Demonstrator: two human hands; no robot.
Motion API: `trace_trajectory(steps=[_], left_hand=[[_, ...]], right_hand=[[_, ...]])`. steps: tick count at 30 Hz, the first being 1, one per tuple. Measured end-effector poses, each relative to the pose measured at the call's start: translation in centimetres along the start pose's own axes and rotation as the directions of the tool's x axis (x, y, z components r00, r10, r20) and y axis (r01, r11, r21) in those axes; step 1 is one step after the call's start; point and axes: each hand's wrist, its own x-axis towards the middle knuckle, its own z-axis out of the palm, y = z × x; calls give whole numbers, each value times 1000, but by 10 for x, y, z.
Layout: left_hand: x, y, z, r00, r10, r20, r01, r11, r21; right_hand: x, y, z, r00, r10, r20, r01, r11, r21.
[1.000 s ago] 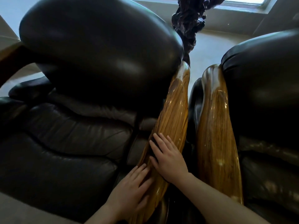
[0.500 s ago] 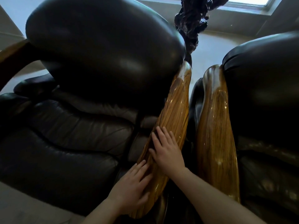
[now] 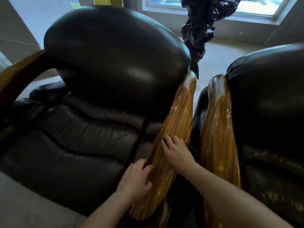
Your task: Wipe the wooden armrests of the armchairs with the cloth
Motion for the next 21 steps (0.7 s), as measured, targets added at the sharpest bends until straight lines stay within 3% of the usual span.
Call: trace_trajectory(steps=[3,7,10,21], left_hand=[[1,-1,-11,995,-78,-67,82,995,55],[-5,4,-26,982,-154,-110,163,984,79],[-19,8,-42,975,-164,-152,180,978,105],[-96,56,-116,925,-237,-298,276,957,94]], right_hand=[[17,12,-23,999,35,-3,-35,999,23],[16,17,-42,981,191,20,-188,933,307],[-1,17,-59,973,232,-9,-206,880,428],[-58,25,-183,973,212,-94,-148,880,451]])
